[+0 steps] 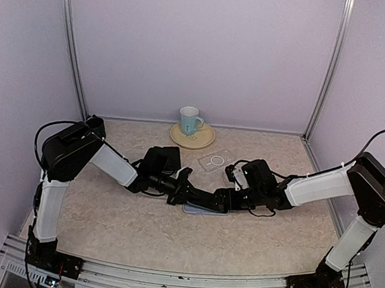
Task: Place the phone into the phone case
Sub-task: Install the phone into the phone case.
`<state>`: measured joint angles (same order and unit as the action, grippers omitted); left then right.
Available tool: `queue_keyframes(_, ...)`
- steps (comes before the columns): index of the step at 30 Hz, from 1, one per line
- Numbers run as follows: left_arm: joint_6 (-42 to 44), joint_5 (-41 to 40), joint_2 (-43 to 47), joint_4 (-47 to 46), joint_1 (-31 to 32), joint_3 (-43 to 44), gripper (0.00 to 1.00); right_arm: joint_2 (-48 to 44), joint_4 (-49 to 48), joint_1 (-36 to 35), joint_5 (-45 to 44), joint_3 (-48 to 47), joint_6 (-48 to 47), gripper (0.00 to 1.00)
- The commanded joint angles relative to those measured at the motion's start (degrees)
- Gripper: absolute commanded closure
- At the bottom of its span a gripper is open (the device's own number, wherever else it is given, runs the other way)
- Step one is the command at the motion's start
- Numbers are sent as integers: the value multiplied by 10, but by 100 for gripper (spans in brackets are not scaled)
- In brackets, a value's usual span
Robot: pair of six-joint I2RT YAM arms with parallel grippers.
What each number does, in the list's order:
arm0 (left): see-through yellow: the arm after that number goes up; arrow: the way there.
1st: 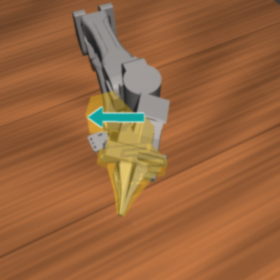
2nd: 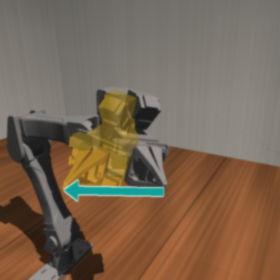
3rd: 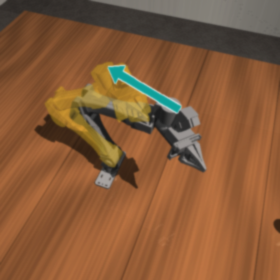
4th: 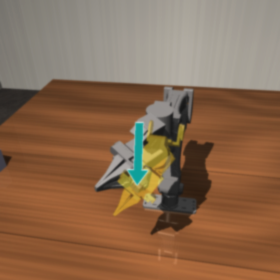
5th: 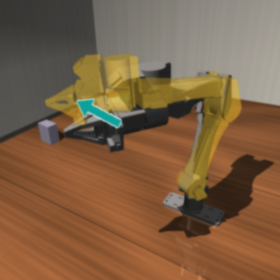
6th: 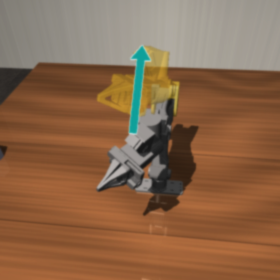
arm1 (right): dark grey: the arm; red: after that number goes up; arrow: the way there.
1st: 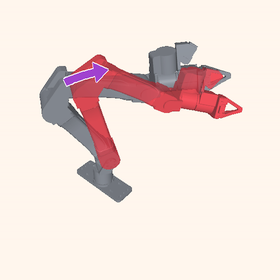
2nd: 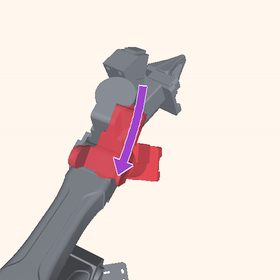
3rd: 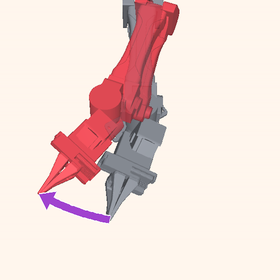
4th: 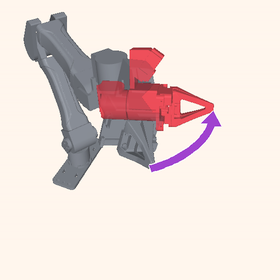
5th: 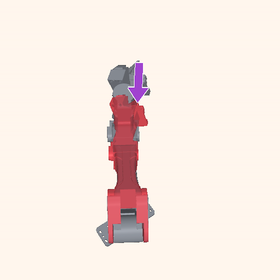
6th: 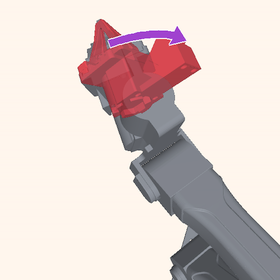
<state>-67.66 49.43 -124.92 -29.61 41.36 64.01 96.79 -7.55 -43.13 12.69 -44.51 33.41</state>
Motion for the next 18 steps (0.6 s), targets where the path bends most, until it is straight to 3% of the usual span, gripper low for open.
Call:
queue_keyframes(1,-22,-32,-32,-18,27,-9,100,22,-30,-20,30,-12,3,1)
queue_keyframes(18,-32,-34,-20,-97,18,-61,100,-22,11,-21,21,-26,-13,0)
